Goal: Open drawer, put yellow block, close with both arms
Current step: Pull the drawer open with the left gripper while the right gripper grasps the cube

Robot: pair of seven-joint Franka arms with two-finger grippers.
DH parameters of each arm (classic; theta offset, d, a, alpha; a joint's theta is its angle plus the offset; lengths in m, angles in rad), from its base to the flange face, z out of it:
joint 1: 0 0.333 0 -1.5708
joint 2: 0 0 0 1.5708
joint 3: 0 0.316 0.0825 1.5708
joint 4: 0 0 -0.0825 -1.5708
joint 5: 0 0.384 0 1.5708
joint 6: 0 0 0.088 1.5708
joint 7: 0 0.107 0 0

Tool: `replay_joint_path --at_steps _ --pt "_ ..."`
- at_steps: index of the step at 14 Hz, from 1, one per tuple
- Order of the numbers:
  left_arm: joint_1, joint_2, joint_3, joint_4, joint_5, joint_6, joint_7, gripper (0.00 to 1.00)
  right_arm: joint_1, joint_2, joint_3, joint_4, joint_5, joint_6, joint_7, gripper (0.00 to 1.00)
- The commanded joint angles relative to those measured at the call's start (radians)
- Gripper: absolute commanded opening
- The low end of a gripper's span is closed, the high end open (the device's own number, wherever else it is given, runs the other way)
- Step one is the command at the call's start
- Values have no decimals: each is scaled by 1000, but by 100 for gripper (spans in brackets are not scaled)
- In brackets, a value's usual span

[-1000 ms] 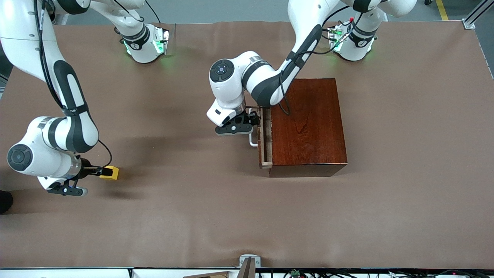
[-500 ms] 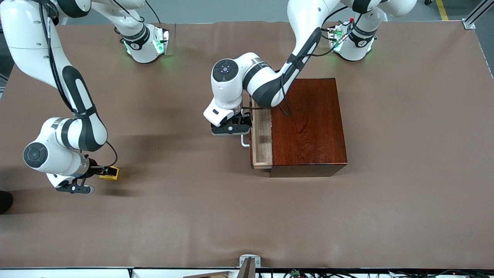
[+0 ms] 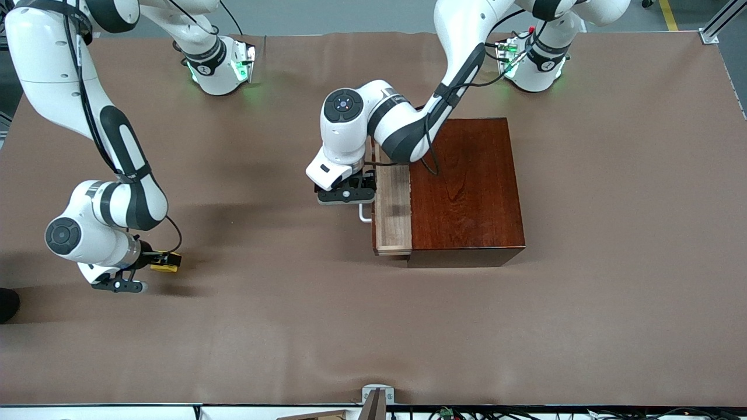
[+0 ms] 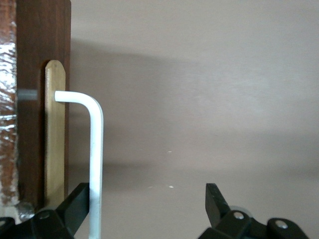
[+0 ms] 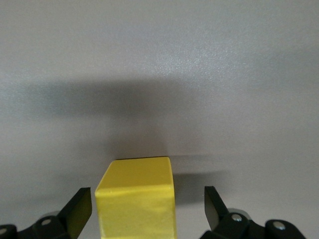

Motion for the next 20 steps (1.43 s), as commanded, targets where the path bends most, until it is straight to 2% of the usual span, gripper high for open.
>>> replay_joint_path --at_steps 1,2,3,5,6,9,14,17,20 --pt "-8 29 -17 38 -28 80 -11 100 -5 3 5 -2 -18 16 16 100" --pt "-8 29 -30 38 -37 100 -11 100 -5 4 5 -2 -18 19 16 88" --pt "-8 30 -33 38 -39 113 -11 100 -3 7 5 -2 -18 21 18 66" --pt "-8 32 -34 38 -39 126 -11 100 -3 7 5 -2 -18 19 16 32" --pt "-8 36 -40 38 -39 126 -11 100 -3 7 5 -2 -18 19 18 23" --pt "-11 36 -40 38 -39 124 -11 100 -3 7 5 -3 -18 16 19 16" --pt "15 6 -27 39 -38 74 -5 100 -3 0 7 -2 -18 -13 24 12" --pt "29 -11 -27 41 -41 62 -11 100 -6 -22 10 11 -4 -114 42 0" --pt "49 -79 -27 49 -120 40 -103 100 -3 -52 11 58 -2 -257 68 0"
